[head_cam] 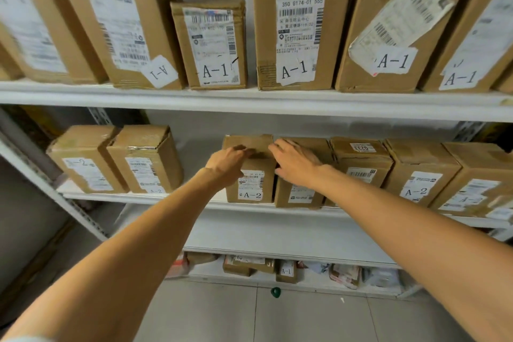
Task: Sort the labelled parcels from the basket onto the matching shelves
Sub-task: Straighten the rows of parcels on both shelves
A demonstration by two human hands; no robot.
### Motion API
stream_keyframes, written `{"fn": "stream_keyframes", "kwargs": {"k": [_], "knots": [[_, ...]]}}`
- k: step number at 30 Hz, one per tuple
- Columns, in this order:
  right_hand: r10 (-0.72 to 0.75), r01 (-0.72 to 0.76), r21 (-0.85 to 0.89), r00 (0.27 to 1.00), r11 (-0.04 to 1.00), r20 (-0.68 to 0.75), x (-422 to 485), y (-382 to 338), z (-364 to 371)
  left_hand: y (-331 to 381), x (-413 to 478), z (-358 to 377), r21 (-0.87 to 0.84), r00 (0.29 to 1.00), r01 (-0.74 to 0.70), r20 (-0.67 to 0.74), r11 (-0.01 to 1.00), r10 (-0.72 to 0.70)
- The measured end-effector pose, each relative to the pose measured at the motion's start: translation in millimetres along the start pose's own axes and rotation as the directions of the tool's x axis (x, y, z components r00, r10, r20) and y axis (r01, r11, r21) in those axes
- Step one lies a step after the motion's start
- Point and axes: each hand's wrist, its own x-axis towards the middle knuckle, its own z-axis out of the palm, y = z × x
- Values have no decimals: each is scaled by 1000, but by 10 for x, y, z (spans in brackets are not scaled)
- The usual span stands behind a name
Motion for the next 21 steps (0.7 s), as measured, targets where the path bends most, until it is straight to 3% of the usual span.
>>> {"fn": "stream_keyframes", "kwargs": {"k": [12, 21], "knots": [[-209, 208, 23, 976, 978, 60, 545, -1233, -185, -1315, -1146, -351, 37, 956, 294, -36, 955, -293], [-262, 258, 46, 957, 965, 123, 1242, -2144, -49, -2518, -1452, -237, 1, 924, 382, -5, 924, -382]]}}
